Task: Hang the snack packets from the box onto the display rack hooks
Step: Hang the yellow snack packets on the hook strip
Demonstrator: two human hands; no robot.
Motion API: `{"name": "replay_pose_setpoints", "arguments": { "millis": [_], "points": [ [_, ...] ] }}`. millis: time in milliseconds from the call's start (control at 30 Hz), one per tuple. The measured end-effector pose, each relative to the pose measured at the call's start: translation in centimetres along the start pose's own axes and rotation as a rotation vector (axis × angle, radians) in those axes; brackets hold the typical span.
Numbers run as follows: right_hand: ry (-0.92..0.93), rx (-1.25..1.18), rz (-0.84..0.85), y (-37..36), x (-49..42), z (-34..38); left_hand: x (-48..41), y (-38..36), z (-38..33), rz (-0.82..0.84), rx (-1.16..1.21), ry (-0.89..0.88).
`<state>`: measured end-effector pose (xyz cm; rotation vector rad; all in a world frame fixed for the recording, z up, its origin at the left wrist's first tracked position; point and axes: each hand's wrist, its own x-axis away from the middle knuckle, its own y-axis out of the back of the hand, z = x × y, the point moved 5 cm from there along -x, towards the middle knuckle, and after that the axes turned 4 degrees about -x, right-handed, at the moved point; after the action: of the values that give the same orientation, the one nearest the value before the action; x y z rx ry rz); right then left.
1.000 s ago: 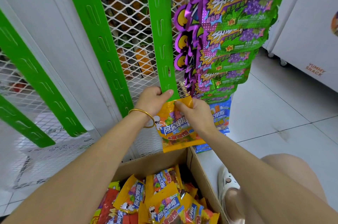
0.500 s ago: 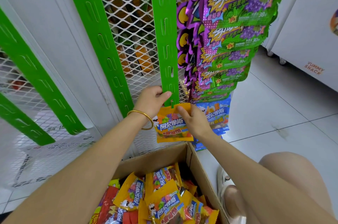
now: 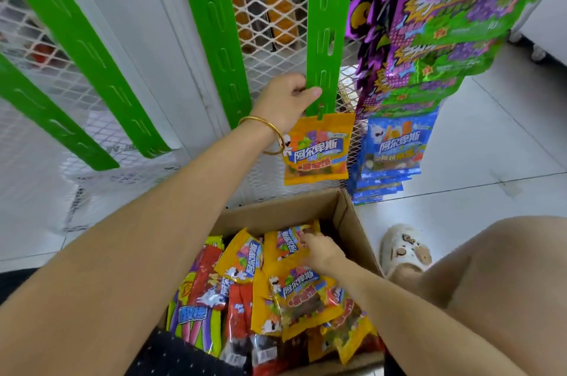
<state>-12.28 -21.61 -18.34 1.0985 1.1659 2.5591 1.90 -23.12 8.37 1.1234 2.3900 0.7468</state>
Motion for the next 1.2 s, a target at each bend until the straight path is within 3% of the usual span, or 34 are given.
{"name": "replay_pose_setpoints", "arguments": {
  "millis": [167,400,533,600,733,800,933,1033,1200],
  "points": [
    [-0.016,0.177,-0.058,-0.6,-0.4,-0.1,0.2,0.3,0.2,0.019,-0.031,-0.002],
    [0.027,0.222,0.006,-1.2,-0.2,-0.6,0.7,0.6,0.0,0.009,-0.024,-0.01],
    [0.057,0.225,-0.077,-0.3,0.4,-0.5,1.3,0.7,-0.4,0.01,-0.047,-0.012],
    [0.103,0.135,-0.122,0.4,0.7,-0.2,1.6,0.8,-0.5,0.016,-0.044,-0.011],
    [0.093,-0.399,-0.003,2.1,1.4,0.5,1.9,0.9,-0.9,0.028,0.012,0.002],
    [0.064,-0.55,0.011,3.5,2.6,1.2,1.9,1.0,-1.6,0.044,0.112,0.012],
    [0.133,-0.482,-0.109,7.5,5.4,2.8,1.8,1.5,-3.3,0.061,0.203,-0.001],
    [0.233,-0.402,-0.202,11.5,8.1,4.1,1.7,1.7,-4.1,0.044,0.141,0.001],
    [0.337,-0.587,-0.439,19.0,12.6,5.4,1.4,1.9,-4.3,-0.003,0.012,-0.005]
  ]
}}
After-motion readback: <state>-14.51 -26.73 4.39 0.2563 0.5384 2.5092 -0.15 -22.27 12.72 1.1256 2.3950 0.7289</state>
